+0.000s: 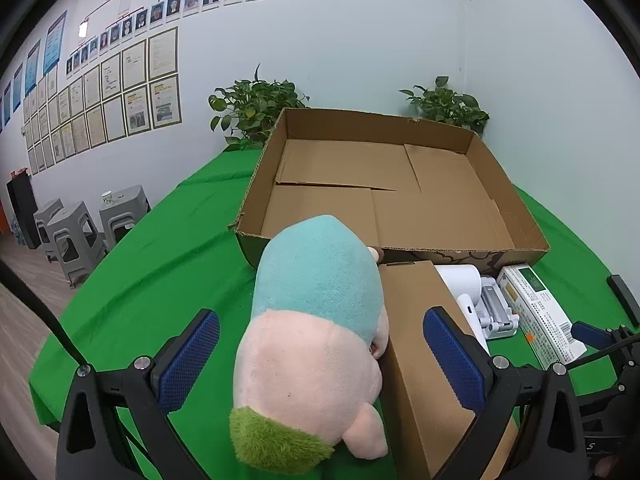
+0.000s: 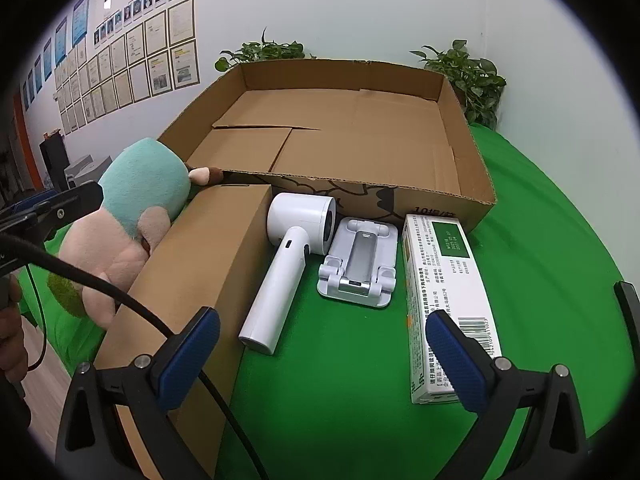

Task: Organize objects
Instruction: 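Close the left gripper on the teal-and-pink plush toy, then lift the plush toy with the left gripper toward the cardboard tray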

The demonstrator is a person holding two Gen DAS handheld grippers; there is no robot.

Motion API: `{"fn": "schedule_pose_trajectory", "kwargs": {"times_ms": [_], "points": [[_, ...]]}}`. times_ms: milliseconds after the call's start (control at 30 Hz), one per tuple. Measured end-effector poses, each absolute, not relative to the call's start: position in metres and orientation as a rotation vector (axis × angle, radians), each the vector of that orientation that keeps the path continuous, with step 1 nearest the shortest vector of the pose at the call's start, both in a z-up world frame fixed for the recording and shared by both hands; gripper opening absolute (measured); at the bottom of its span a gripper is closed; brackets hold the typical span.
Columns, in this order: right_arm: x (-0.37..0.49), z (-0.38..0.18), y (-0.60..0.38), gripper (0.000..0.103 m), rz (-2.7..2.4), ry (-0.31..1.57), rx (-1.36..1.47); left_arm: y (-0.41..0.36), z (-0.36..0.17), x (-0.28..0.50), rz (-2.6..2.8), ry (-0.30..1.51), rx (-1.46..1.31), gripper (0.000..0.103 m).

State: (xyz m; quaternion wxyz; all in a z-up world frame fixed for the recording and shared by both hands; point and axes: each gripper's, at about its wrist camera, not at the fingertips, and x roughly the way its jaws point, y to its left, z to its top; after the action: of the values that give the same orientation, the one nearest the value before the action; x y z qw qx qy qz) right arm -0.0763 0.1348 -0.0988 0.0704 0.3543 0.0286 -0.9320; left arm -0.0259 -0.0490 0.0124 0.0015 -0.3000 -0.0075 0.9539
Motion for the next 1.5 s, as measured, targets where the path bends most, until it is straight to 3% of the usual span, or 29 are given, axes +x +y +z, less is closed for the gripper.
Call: {"fn": "schedule_pose_trajectory", "kwargs": {"times_ms": [700,967,1100,1200,1333,1500], "points": [[-0.081,-0.105,0.135,0.102,-2.802,0.12,1.099,-0.048,-0.011,-0.035,2.956,-0.034,-0.978,0.103],[-0.081,-0.098,0.13,0.102,-2.799,0.262,1.087,-0.053,-0.004,-0.032,2.952,-0.034,-0.956,0.103],[-0.043,-0.065,0.093,0.102,-2.491,0.449,0.869,-0.06,0.007,-0.026,2.959,-0.028,-0.918,0.103],[-0.002,-0.042,0.071,0.102,-2.233,0.486,0.664,-0.072,0.009,-0.021,2.94,-0.039,-0.922,0.103],[-0.011,-0.037,0.07,0.102,-2.078,0.357,0.693,-0.093,-0.003,-0.019,2.876,-0.1,-0.982,0.103],[-0.051,-0.059,0.06,0.102,-2.111,0.421,0.751,-0.104,-0.039,-0.039,2.75,-0.148,-1.148,0.103]]}}
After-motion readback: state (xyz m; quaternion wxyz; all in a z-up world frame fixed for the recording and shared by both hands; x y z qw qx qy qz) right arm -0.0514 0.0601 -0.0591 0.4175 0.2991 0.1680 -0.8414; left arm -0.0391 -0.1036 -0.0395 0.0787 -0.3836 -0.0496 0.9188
